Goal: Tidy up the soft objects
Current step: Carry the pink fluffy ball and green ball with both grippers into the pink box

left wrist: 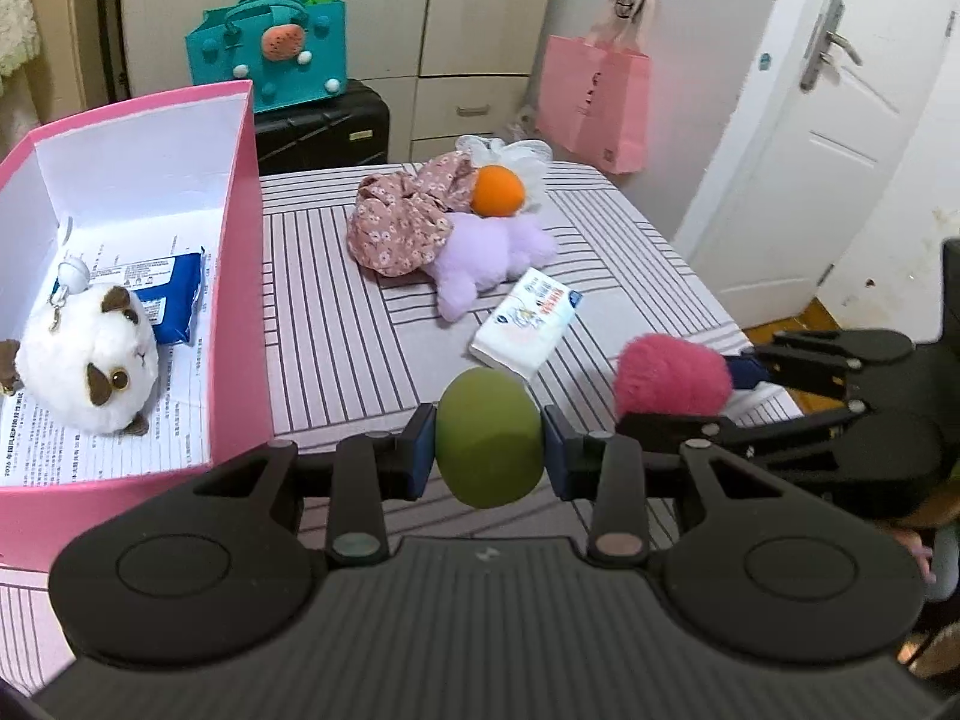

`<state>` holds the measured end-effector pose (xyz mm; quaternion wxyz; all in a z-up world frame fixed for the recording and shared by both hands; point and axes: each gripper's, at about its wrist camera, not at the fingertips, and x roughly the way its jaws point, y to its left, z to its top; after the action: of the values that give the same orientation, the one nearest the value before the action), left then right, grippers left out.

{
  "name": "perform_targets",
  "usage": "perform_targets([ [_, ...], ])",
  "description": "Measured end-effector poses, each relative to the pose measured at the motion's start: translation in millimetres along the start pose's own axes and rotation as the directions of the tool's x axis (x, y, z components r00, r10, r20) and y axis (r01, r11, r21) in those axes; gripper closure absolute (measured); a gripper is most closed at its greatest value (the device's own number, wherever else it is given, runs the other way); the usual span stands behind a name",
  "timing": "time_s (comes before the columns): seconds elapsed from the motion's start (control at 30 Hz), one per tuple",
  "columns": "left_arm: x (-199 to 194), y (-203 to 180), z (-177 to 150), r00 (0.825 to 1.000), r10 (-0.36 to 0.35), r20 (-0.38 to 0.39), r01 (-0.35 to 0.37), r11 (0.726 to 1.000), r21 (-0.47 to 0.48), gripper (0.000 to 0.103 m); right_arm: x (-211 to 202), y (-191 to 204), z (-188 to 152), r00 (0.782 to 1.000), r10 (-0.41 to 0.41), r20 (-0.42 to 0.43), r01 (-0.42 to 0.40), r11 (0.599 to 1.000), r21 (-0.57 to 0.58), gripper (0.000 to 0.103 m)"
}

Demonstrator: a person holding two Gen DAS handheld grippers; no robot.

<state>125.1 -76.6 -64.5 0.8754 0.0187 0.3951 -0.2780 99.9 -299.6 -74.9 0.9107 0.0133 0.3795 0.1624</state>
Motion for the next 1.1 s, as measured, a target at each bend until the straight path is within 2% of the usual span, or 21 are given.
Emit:
perform_targets([
  [0.27, -20.7, 9.3, -3.0, 0.997, -0.029, -0.073, 0.031, 0.999, 0.025, 0.067, -10.2, 11.9, 9.2, 0.998, 0.032, -0.061, -0.033, 0.999, -0.009, 0.045],
  [0.5, -44.3, 23.7, -0.7, 0.989, -0.048, -0.137, 0.051, 0.998, 0.022, 0.067, -17.7, 26.3, 21.6, 0.987, 0.097, -0.126, -0.099, 0.995, -0.010, 0.045],
  [0.83, -89.1, 43.2, -2.3, 0.990, 0.023, -0.142, -0.012, 0.997, 0.079, 0.067, -29.6, 68.1, 46.6, 0.970, 0.171, -0.172, -0.187, 0.979, -0.082, 0.045],
  [1.1, -122.3, 69.1, -4.7, 0.987, 0.021, -0.161, -0.009, 0.997, 0.073, 0.067, -29.6, 104.1, 71.1, 0.947, 0.246, -0.207, -0.274, 0.954, -0.119, 0.045],
])
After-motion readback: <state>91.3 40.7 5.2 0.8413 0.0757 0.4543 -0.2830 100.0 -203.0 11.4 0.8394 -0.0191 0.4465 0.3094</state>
